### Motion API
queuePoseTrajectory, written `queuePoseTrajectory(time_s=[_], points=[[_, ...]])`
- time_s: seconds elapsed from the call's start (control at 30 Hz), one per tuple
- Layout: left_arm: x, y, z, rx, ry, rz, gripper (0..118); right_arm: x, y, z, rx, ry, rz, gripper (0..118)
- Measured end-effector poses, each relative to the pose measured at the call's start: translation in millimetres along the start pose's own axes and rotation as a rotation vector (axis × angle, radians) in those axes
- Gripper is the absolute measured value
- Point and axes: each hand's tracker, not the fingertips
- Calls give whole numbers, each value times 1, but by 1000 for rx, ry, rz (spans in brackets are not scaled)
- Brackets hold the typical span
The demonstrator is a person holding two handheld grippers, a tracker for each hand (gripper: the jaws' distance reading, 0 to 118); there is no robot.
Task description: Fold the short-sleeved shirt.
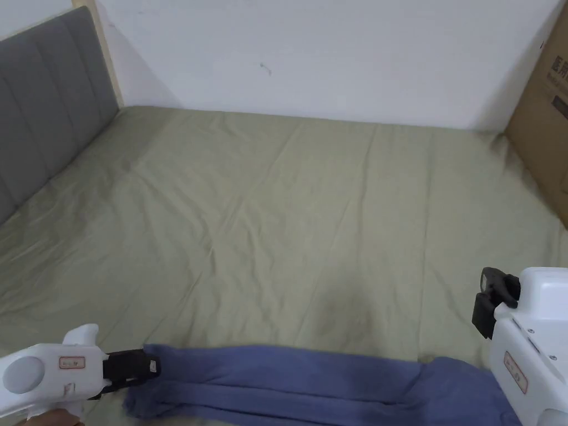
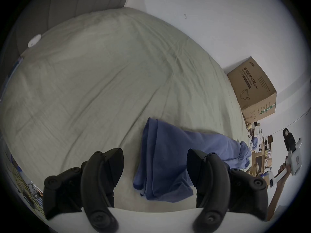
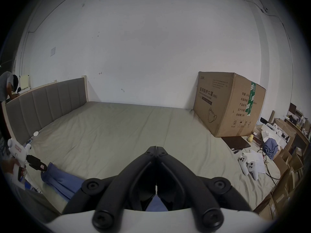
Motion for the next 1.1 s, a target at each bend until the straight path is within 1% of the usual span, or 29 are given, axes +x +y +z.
queuePoseTrajectory(time_s=[0.07, 0.17, 0.2, 0.23, 0.27, 0.3, 0.33, 0.37, 0.4, 0.43, 0.47, 0.53, 0.63, 0.7, 0.83, 0.97, 1.0, 1.1], points=[[-3, -1, -9, -24, 1, -4, 79, 0, -1, -2, -7, 1, -1, 0], [14, -11, -10, -17, 39, -73, 74, 1, -1, -3, -14, -2, 1, 0], [15, -15, -10, -75, 50, -56, 63, 2, -2, -3, -16, -4, 2, 0], [18, -14, -11, -74, 60, -79, 50, 3, -2, -4, -17, -6, 2, 0], [15, -12, -10, -69, 76, -98, 34, 4, -3, -4, -20, -6, 0, 0], [16, -12, -11, -71, 75, -106, 8, 5, -3, -4, -23, -5, -4, 0], [15, -13, -10, -106, 91, -102, 5, 6, -4, -4, -24, -6, -10, 0], [16, -13, -12, -122, 44, -86, 5, 7, -4, -4, -26, -7, -15, 0], [13, -12, -14, -123, 35, -69, 5, 7, -4, -4, -27, -8, -18, 0], [18, -14, -14, -108, 61, -93, 5, 8, -5, -3, -27, -10, -21, 0], [23, -14, -10, -89, 134, -170, 5, 9, -5, -3, -27, -10, -23, 0], [33, -15, 1, -38, 147, -239, 5, 11, -3, -2, -23, -10, -21, 0], [31, -10, 26, 15, 140, -229, 4, 13, 0, 1, -9, -11, -19, 0], [32, -6, 40, 19, 129, -216, 4, 14, 2, 2, 1, -11, -23, 0], [34, -3, 63, 27, 206, -272, 3, 15, 4, 6, 22, -12, -31, 0], [22, 2, 84, 25, 281, -316, 3, 17, 4, 9, 29, -5, -33, 0], [18, 2, 89, 44, 285, -242, 3, 17, 4, 10, 29, -4, -31, 0], [15, 2, 97, 52, 309, -185, 3, 20, 2, 13, 34, -4, -38, 0]])
